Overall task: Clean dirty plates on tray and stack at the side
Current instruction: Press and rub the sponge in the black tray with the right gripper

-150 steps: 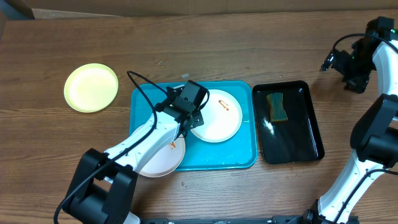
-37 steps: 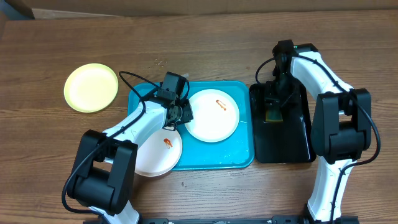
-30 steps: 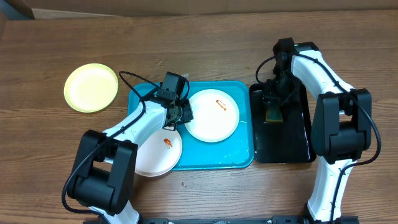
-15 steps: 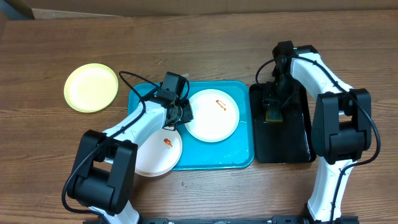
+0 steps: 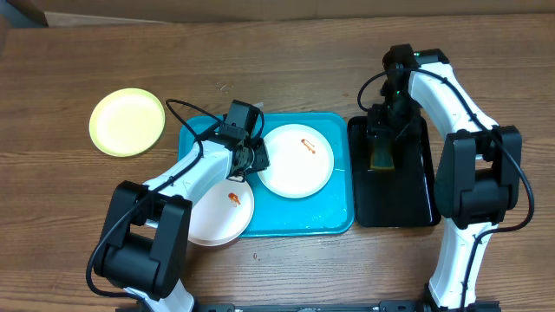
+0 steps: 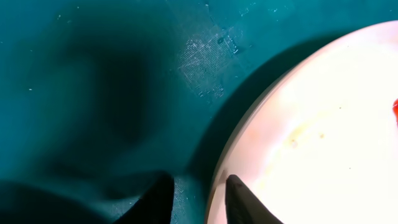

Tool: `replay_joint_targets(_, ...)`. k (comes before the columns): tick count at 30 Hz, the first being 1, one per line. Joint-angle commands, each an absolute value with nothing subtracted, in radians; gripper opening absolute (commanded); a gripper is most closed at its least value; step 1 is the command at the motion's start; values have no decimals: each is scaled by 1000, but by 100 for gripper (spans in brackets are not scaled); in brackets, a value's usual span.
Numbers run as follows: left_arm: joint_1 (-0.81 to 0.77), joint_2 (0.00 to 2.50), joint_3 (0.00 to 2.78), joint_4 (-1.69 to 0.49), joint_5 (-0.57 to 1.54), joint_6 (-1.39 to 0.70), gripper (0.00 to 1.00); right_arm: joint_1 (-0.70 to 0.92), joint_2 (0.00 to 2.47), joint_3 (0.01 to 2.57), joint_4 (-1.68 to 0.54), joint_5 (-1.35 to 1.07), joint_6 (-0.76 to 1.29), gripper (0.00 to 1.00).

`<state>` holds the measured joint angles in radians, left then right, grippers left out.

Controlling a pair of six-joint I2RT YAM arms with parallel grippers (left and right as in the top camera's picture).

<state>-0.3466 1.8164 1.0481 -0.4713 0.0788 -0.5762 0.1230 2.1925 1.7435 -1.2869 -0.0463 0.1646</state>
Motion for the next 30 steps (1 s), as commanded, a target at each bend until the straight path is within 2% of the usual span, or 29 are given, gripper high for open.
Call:
replay_joint_targets(1, -345, 1831, 1063, -471, 87, -573, 31, 118, 2166, 1721, -1265, -54, 194, 66)
replay_joint_targets(5, -345, 1830, 1064, -471, 92, -576, 35, 119, 2166, 1721, -1256, -54, 194, 66)
replay_joint_targets(11, -328, 1829, 1097, -526, 114, -574, 36, 119, 2166, 1721, -1258, -54, 193, 66)
replay_joint_targets(17, -292, 1829, 1119, -543, 227, -470, 34, 118, 2166, 1721, -1257, -53, 193, 66)
replay_joint_targets(25, -266, 1829, 1124, -550, 282, -448, 21, 119, 2166, 1721, -1259, -54, 193, 66)
replay_joint_targets(30, -269, 1829, 1124, -556, 275, -440, 22, 119, 2166, 1721, -1269, -54, 193, 67)
